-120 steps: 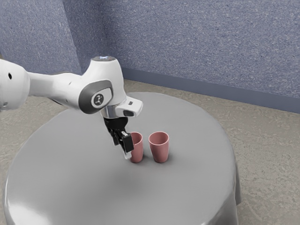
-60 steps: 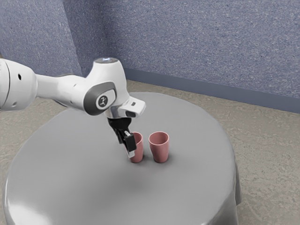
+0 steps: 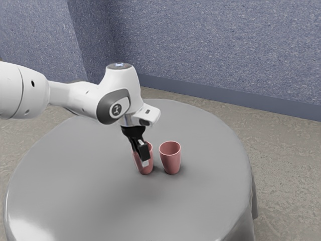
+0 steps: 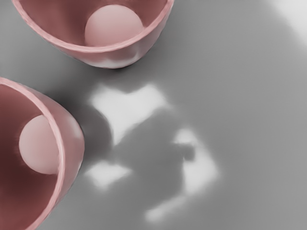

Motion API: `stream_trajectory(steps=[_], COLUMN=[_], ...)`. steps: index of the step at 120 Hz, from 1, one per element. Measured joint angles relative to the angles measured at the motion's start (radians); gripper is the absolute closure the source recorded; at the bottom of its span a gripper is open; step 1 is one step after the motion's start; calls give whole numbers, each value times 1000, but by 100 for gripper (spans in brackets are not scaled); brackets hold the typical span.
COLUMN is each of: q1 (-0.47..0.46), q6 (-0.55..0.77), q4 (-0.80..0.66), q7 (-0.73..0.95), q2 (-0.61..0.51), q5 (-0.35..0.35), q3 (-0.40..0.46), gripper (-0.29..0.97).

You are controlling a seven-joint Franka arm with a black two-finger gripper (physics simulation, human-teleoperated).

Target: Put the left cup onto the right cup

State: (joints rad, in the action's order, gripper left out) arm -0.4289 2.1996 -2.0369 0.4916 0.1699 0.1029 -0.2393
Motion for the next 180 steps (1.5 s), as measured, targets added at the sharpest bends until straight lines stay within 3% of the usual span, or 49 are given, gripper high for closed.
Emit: stream_trajectory(steps=[180], q1=[27], q6=[61], q4=[50], q7=[41], q2=[125], q5=[-2], q3=[16], gripper=[2])
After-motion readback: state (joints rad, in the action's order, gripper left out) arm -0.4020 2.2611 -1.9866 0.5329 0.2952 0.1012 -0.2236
